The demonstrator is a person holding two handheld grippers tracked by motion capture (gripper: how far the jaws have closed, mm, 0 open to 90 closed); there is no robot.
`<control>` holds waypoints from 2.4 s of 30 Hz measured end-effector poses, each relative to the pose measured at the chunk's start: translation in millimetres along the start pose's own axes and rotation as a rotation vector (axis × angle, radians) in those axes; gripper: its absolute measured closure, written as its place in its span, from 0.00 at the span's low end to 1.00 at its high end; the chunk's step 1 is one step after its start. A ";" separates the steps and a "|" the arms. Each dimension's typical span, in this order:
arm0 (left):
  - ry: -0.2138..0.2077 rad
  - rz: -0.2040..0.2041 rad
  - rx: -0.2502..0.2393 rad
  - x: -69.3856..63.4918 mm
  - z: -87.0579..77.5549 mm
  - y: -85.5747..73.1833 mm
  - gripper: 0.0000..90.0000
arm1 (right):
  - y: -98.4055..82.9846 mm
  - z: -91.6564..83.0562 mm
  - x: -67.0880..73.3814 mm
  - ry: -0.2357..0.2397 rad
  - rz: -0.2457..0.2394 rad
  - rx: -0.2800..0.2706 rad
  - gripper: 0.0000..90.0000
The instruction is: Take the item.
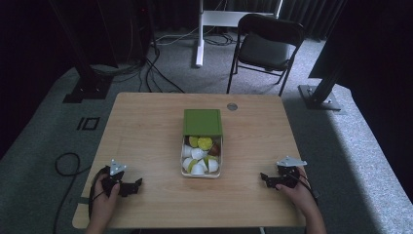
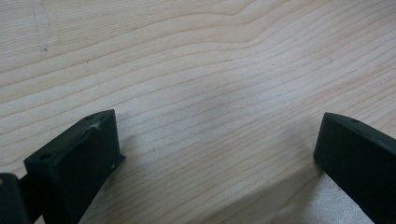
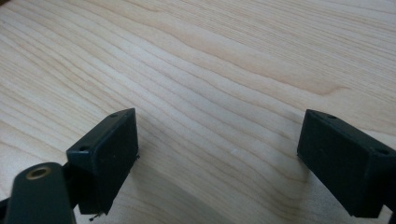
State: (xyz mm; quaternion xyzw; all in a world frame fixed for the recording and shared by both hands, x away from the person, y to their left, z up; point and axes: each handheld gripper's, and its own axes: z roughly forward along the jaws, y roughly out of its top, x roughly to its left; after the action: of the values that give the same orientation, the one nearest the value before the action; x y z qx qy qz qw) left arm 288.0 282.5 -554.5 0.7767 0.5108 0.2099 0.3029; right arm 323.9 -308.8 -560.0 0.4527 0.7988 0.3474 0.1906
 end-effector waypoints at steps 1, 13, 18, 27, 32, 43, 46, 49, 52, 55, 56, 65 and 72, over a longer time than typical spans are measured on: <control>0.000 0.000 0.000 0.0 0.0 0.0 0.01 | 0.0 0.0 0.0 0.000 0.000 0.000 0.13; 0.000 0.000 0.000 0.0 0.0 0.0 0.01 | 0.0 0.0 0.1 -0.001 -0.001 0.000 0.13; 0.000 0.001 0.000 0.0 0.0 -0.1 0.01 | -0.1 0.0 0.1 -0.001 -0.002 -0.001 0.14; 0.000 0.000 0.000 0.0 0.0 0.0 0.01 | 0.3 0.2 -0.3 0.000 0.001 -0.001 0.14; 0.000 0.000 0.000 0.0 0.0 0.0 0.01 | 2.6 1.9 -1.8 0.007 -0.002 -0.009 0.17; 0.000 -0.001 -0.001 0.0 0.0 0.0 0.01 | 29.8 -2.6 3.6 0.016 -0.015 -0.067 0.17; 0.000 -0.001 -0.001 0.0 0.0 0.0 0.01 | 38.0 -3.7 5.3 0.020 -0.019 -0.078 0.17; 0.000 -0.001 -0.001 -0.1 0.0 0.0 0.01 | 45.5 -3.9 8.5 0.028 -0.029 -0.092 0.17; 0.000 -0.001 -0.001 0.0 0.0 0.0 0.01 | 50.8 -3.5 12.5 0.039 -0.038 -0.103 0.17; 0.000 -0.001 -0.001 -0.1 0.0 0.0 0.01 | 56.2 -4.2 16.4 0.051 -0.047 -0.114 0.17; 0.000 -0.001 -0.001 0.0 0.0 0.0 0.01 | 58.9 -4.8 18.1 0.055 -0.051 -0.121 0.17; 0.000 -0.001 -0.001 0.0 0.0 0.0 0.01 | 78.8 -8.4 32.8 0.104 -0.067 -0.162 0.17; 0.000 -0.001 -0.001 0.0 0.0 0.0 0.01 | 92.0 -8.0 46.1 0.147 -0.086 -0.188 0.17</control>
State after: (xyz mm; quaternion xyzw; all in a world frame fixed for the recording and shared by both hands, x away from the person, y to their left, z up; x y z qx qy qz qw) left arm 288.0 282.5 -554.6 0.7764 0.5110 0.2099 0.3033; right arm 349.5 -240.3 -487.1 0.3714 0.7932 0.4445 0.1878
